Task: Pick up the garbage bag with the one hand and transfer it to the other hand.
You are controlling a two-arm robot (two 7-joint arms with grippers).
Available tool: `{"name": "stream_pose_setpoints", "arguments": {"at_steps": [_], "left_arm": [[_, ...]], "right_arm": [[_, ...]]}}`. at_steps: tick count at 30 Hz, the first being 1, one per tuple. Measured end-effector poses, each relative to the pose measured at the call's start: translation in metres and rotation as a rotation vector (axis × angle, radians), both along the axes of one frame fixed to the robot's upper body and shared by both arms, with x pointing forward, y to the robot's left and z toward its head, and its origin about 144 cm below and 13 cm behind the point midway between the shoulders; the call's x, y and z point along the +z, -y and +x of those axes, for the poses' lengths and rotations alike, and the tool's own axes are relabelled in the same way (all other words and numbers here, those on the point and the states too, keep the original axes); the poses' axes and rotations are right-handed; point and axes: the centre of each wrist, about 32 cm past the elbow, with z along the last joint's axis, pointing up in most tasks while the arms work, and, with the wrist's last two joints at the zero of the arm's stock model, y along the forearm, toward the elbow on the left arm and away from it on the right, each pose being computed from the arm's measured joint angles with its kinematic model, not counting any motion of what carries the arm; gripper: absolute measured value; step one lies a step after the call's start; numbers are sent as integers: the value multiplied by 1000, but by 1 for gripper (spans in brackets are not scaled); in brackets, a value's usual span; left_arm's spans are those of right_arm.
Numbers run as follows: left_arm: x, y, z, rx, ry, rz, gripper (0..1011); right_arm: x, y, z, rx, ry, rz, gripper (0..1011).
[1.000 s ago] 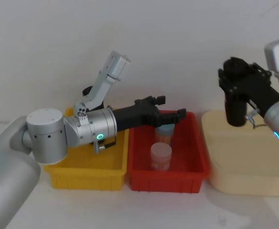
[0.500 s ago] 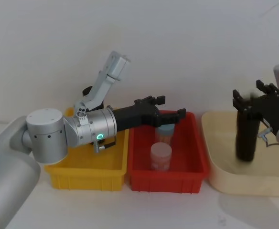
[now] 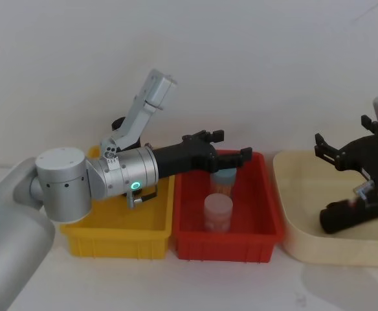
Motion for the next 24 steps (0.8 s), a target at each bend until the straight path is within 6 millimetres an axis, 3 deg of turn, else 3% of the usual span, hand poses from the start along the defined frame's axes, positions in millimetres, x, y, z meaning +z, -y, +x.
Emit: {"name": "stream_pose_setpoints", "arguments": {"at_steps": [24], "left_arm": [[-1,-2,-2,28,0,-3,1001]], "right_arm": [[-3,2,-1,-12,-9,-6,1004]]}}
